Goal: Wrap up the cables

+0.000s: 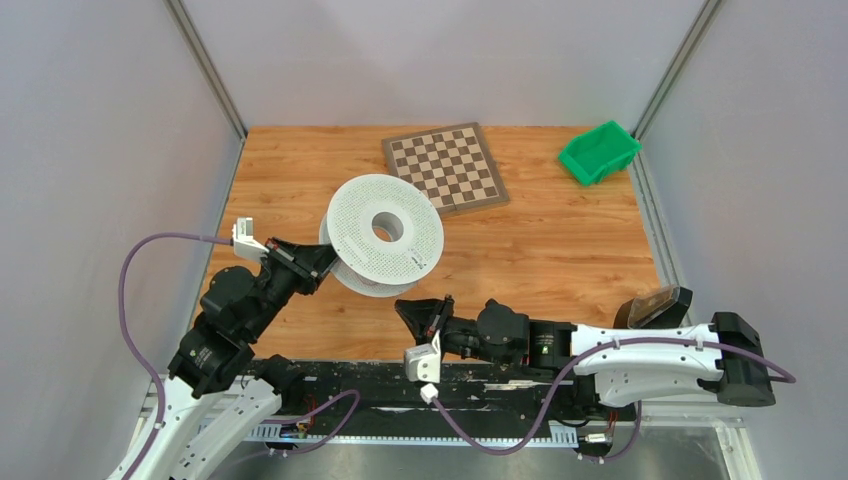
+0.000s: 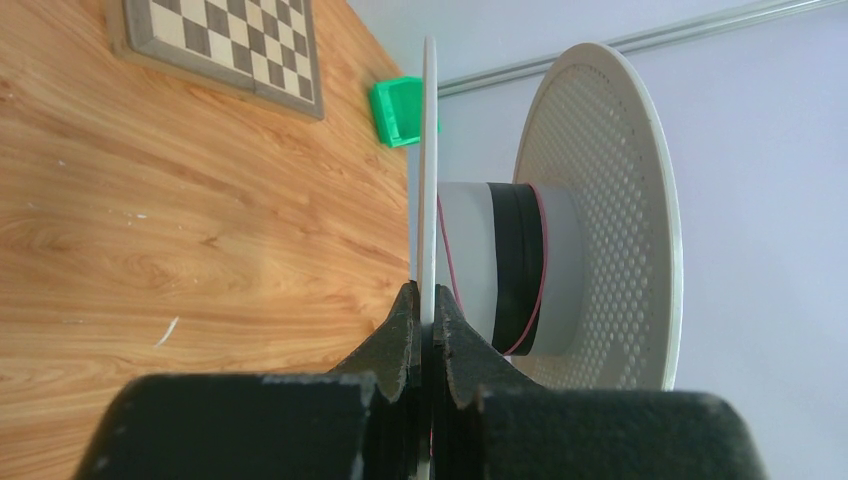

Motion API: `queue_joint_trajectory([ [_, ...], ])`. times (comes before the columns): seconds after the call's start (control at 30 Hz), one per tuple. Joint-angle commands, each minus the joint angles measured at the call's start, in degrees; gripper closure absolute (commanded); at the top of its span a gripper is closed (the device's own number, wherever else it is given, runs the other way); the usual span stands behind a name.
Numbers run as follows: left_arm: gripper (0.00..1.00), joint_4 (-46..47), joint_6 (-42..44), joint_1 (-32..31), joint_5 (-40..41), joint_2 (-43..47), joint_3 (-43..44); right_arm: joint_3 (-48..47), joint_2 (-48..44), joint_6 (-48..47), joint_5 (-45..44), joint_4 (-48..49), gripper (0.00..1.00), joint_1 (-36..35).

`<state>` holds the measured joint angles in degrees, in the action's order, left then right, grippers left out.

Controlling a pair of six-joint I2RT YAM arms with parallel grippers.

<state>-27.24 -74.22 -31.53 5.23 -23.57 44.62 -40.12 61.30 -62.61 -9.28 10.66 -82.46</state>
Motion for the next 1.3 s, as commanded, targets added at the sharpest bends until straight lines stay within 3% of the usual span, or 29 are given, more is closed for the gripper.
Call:
queue_joint_trajectory([
  [0.0,1.00,8.7,1.5,-0.2,1.6,0.5,0.1,-2.4,-0.2,11.2,6.6,5.9,1.00,-0.4],
  [0.37,1.00,9.5,7.0,-0.2,3.3,0.6,-2.2,-7.7,3.6,20.4,7.0,4.5,1.00,-0.3],
  [0.53,1.00,9.7,9.7,-0.2,3.9,0.4,-3.1,-9.5,6.8,27.4,-0.5,11.9,1.00,-0.3],
  [0.67,1.00,11.7,12.4,-0.3,4.1,0.4,-4.9,-15.4,15.0,32.5,-10.4,14.2,1.00,-0.3],
  [0.93,1.00,11.8,19.7,-0.2,5.8,0.9,-6.5,-22.0,22.9,37.3,-19.5,20.3,1.00,0.4],
  [1.27,1.00,12.4,24.1,-0.2,7.0,2.0,-10.0,-27.4,26.2,47.0,-20.1,16.4,1.00,4.6],
])
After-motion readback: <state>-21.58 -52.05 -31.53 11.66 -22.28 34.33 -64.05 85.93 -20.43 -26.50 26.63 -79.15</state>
